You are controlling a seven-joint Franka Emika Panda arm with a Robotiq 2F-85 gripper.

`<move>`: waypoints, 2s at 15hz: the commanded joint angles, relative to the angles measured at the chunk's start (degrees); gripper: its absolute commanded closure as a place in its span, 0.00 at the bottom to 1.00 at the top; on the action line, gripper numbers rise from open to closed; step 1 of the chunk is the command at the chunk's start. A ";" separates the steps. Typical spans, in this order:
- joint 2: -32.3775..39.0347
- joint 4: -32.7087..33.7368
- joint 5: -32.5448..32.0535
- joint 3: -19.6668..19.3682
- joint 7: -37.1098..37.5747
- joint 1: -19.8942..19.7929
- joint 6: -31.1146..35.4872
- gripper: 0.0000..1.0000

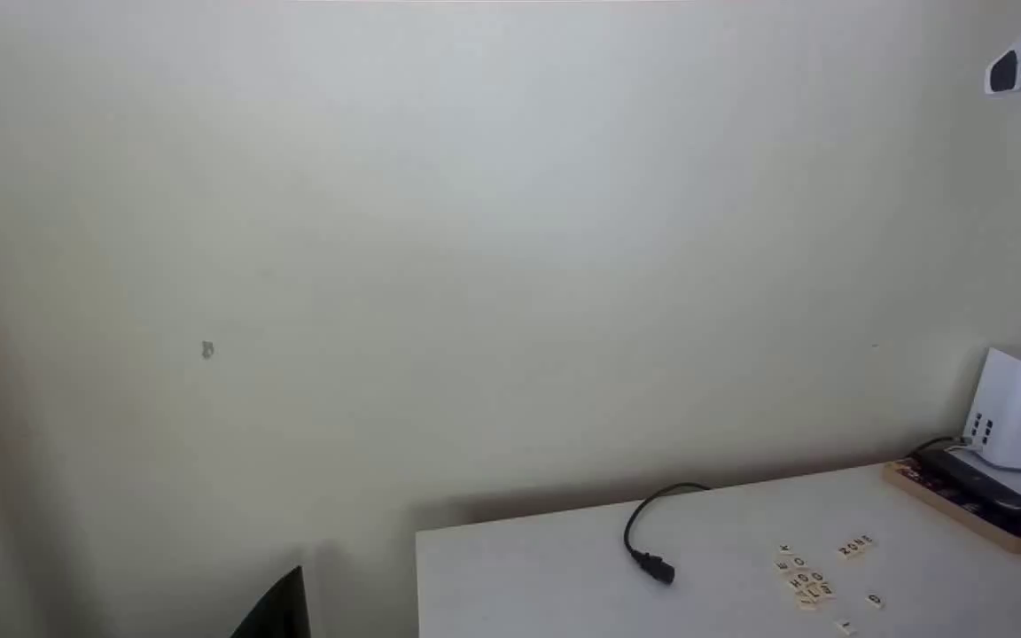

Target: Replace the z tile letter with the l tile letter

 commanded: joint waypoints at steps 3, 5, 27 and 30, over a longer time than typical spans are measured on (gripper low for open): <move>0.21 0.08 -0.58 -0.81 0.63 0.94 -0.08 0.00; 0.21 0.08 -0.58 -0.82 0.63 0.94 -0.08 0.00; 27.22 -0.51 -1.31 -11.24 2.42 -8.38 21.24 0.00; 28.07 -0.39 -1.41 -11.54 2.31 -8.61 21.45 0.00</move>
